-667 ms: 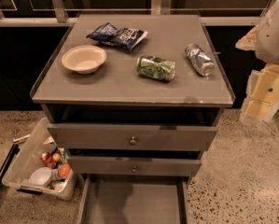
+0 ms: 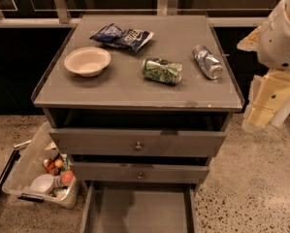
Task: Place green can into bottom drawer
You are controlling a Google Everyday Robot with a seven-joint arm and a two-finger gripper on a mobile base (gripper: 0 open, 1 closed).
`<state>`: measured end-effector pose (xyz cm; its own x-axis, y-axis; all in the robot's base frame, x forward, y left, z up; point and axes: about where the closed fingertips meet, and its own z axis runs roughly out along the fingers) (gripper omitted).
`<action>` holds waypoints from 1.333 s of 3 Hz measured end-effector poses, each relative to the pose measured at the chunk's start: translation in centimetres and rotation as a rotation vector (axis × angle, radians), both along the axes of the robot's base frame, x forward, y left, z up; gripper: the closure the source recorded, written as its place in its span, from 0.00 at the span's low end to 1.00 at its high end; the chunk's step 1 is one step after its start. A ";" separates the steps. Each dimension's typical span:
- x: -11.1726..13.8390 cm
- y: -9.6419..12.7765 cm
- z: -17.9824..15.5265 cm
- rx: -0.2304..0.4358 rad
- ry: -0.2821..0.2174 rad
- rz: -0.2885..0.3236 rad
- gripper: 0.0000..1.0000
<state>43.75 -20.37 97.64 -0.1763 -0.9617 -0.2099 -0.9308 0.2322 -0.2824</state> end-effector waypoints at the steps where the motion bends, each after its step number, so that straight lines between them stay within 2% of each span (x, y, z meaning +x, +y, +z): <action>1: 1.2 2.5 -0.8 0.037 -0.054 0.072 0.00; 2: 3.3 4.6 -1.4 0.117 -0.109 0.126 0.00; 3: 5.0 5.6 -2.0 0.210 -0.137 0.145 0.00; 4: 7.0 6.1 -3.3 0.296 -0.137 0.152 0.00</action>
Offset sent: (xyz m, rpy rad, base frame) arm 0.0598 0.0708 -0.0253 0.2239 -0.1634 0.1922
